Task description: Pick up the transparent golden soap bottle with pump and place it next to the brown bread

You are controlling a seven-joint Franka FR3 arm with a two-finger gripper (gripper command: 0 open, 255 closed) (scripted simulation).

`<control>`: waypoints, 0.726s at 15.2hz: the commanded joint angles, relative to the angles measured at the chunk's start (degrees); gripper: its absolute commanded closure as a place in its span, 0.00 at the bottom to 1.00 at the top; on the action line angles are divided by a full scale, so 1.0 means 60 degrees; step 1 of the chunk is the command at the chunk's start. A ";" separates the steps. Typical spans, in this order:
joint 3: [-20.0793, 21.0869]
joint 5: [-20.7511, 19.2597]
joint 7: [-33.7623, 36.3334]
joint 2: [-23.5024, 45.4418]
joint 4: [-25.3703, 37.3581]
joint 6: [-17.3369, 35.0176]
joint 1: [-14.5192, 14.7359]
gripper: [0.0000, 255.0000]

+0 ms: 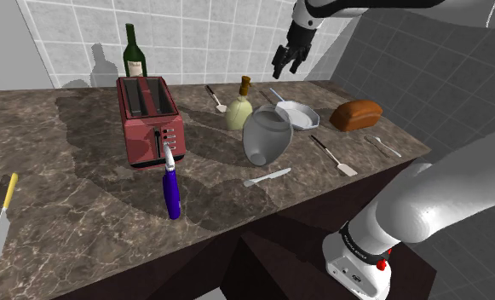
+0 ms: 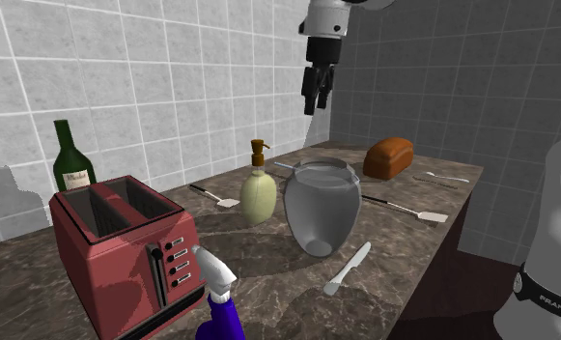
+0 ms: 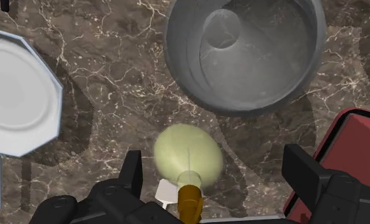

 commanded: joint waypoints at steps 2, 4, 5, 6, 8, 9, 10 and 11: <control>-0.0056 0.0199 -0.0164 0.1210 0.0858 0.0254 0.0056 0.00; -0.0100 0.0343 -0.0318 0.1978 0.1453 0.0364 0.0058 0.00; -0.0115 0.0419 -0.0395 0.2365 0.1771 0.0401 0.0054 0.00; -0.0127 0.0496 -0.0472 0.2754 0.2104 0.0425 0.0047 0.00; -0.0140 0.0651 -0.0620 0.3541 0.2815 0.0433 0.0025 0.00; -0.0140 0.0729 -0.0691 0.3940 0.3195 0.0418 0.0008 0.00; -0.0137 0.0805 -0.0759 0.4343 0.3593 0.0388 -0.0011 0.00; -0.0127 0.0880 -0.0824 0.4752 0.4011 0.0345 -0.0036 0.00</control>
